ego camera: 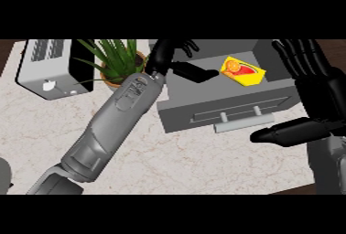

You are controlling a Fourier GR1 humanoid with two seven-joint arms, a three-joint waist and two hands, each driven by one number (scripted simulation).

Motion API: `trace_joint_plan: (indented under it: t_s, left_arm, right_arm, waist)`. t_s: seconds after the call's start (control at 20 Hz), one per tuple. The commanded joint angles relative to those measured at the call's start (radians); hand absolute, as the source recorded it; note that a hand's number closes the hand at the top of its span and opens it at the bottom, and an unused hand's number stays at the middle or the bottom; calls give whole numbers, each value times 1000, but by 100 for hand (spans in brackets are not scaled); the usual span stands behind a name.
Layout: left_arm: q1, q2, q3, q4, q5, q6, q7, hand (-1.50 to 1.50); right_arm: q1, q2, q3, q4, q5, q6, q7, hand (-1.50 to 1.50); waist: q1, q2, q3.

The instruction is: Pick up the cup, place it into the drawer and close the drawer

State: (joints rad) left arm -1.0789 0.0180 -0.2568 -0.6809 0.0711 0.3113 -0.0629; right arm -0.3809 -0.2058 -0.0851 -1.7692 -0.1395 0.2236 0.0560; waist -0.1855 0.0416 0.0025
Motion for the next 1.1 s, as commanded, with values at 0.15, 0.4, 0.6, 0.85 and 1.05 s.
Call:
trace_joint_plan:
  t_s: [0.15, 0.4, 0.6, 0.85, 1.05]
  left_arm:
    - [-45, -18, -2, 68, 207, 1, -97, -150]
    - [-45, -18, 21, 42, 335, -30, -241, -150]
    - [-62, -18, 42, 78, 390, -6, -313, -150]
    - [-77, -18, 22, 127, 435, 42, -366, -150]
    - [-93, -18, 52, 147, 471, 25, -360, -150]
  right_arm:
    - [-23, 23, 77, 16, -97, 118, 0, -150]
    - [-31, 16, 175, 3, -195, 267, 29, 150]
    - [3, -101, 253, -5, -141, 380, 118, 150]
    - [76, -199, 290, -41, -4, 410, 164, -150]
    - [69, -252, 294, -45, 234, 366, 77, -150]
  waist:
    - [-37, 17, -3]
    - [-17, 10, -4]
    - [10, -2, -5]
    - [63, -23, -3]
    - [118, -29, -1]
